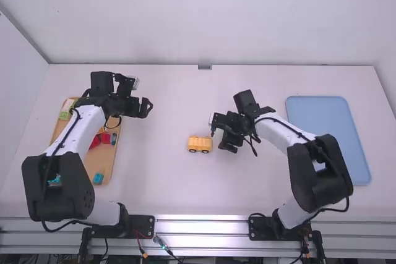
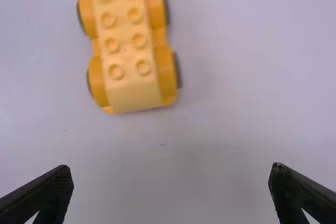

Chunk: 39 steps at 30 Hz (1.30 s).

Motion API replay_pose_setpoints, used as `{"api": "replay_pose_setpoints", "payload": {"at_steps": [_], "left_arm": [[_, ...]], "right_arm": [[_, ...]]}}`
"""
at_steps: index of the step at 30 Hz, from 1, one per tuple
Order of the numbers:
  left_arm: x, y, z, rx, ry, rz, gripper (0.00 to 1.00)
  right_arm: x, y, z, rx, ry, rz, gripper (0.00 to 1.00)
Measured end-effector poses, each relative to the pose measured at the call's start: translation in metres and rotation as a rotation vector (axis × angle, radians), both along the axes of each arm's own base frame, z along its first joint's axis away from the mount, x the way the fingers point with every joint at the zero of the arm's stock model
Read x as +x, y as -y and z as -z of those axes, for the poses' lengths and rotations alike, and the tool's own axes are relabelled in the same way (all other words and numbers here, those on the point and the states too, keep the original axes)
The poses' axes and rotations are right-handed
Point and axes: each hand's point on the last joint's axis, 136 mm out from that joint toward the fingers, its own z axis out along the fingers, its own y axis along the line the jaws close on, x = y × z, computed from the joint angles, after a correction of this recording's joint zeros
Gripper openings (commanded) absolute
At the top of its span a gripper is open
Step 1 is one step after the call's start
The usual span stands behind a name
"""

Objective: Assemble lego blocks to make yellow taxi

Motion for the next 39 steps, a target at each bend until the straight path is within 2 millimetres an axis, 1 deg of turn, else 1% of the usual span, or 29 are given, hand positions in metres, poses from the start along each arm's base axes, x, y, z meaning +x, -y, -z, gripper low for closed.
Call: {"api": "replay_pose_setpoints", "payload": {"at_steps": [1, 2, 3, 4, 6, 7, 8, 9, 10, 11, 12, 14, 15, 16, 17, 18, 19, 20, 22, 23, 24, 26, 29, 31, 35, 39], "left_arm": [[0.000, -0.002, 0.000, 0.004, -0.003, -0.012, 0.99], [0.000, -0.018, 0.004, 0.040, -0.027, -0.117, 0.99], [-0.001, -0.023, 0.005, 0.051, -0.034, -0.147, 0.99], [-0.005, -0.038, 0.009, 0.075, -0.060, -0.221, 0.99], [-0.012, -0.048, 0.013, 0.085, -0.094, -0.270, 0.99], [-0.021, -0.063, 0.018, 0.094, -0.142, -0.331, 0.99], [-0.023, -0.068, 0.020, 0.094, -0.156, -0.354, 0.99], [-0.025, -0.078, 0.022, 0.094, -0.183, -0.392, 0.99], [-0.027, -0.093, 0.024, 0.094, -0.214, -0.441, 0.99], [-0.027, -0.106, 0.026, 0.092, -0.239, -0.482, 0.99], [-0.027, -0.113, 0.026, 0.089, -0.252, -0.500, 0.99], [-0.026, -0.136, 0.031, 0.081, -0.309, -0.565, 0.99], [-0.026, -0.137, 0.032, 0.081, -0.312, -0.567, 0.99], [-0.024, -0.150, 0.038, 0.076, -0.350, -0.596, 0.99], [-0.023, -0.156, 0.042, 0.072, -0.371, -0.609, 0.99], [-0.023, -0.165, 0.051, 0.067, -0.417, -0.628, 0.95], [-0.023, -0.166, 0.053, 0.066, -0.425, -0.630, 0.94], [-0.023, -0.169, 0.060, 0.061, -0.453, -0.635, 0.91], [-0.023, -0.171, 0.077, 0.053, -0.514, -0.635, 0.72], [-0.023, -0.171, 0.079, 0.051, -0.521, -0.640, 0.71], [-0.024, -0.170, 0.085, 0.050, -0.537, -0.637, 0.63], [-0.025, -0.170, 0.093, 0.049, -0.556, -0.633, 0.61], [-0.022, -0.171, 0.096, 0.051, -0.546, -0.634, 0.58], [-0.022, -0.172, 0.098, 0.057, -0.545, -0.636, 0.59], [-0.030, -0.174, 0.108, 0.084, -0.558, -0.646, 0.55], [-0.031, -0.175, 0.116, 0.093, -0.552, -0.650, 0.50]], "right_arm": [[0.001, 0.000, -0.002, 0.000, 0.009, 0.002, 0.99], [0.007, 0.001, -0.014, 0.000, 0.050, 0.008, 0.99], [0.008, 0.001, -0.017, 0.000, 0.062, 0.011, 0.99], [0.011, 0.002, -0.024, 0.000, 0.089, 0.016, 0.99], [0.013, 0.001, -0.026, 0.001, 0.103, 0.017, 0.99], [0.015, -0.001, -0.028, 0.004, 0.115, 0.023, 0.99], [0.016, -0.001, -0.028, 0.004, 0.118, 0.024, 0.99], [0.016, -0.003, -0.028, 0.004, 0.119, 0.022, 0.99], [0.015, -0.005, -0.028, 0.004, 0.122, 0.019, 0.99], [0.014, -0.008, -0.028, 0.003, 0.123, 0.012, 0.99], [0.013, -0.009, -0.028, 0.003, 0.123, 0.009, 0.99], [0.011, -0.014, -0.029, 0.004, 0.128, -0.005, 0.99], [0.011, -0.014, -0.029, 0.004, 0.128, -0.006, 0.99], [0.010, -0.017, -0.029, 0.007, 0.131, -0.013, 0.99], [0.009, -0.018, -0.029, 0.006, 0.131, -0.018, 0.99], [0.008, -0.020, -0.029, 0.007, 0.131, -0.022, 0.99], [0.008, -0.020, -0.029, 0.006, 0.131, -0.024, 0.99], [0.008, -0.020, -0.029, 0.003, 0.132, -0.023, 0.99], [0.009, -0.019, -0.029, -0.003, 0.135, -0.019, 0.99], [0.009, -0.019, -0.029, -0.004, 0.135, -0.017, 0.99], [0.009, -0.018, -0.028, -0.007, 0.136, -0.017, 0.99], [0.010, -0.018, -0.029, -0.008, 0.140, -0.014, 0.99], [0.011, -0.018, -0.029, -0.008, 0.143, -0.010, 0.99], [0.011, -0.018, -0.029, -0.008, 0.144, -0.012, 0.99], [0.011, -0.018, -0.029, -0.009, 0.144, -0.012, 0.99], [0.011, -0.018, -0.029, -0.011, 0.144, -0.009, 0.99]]}}
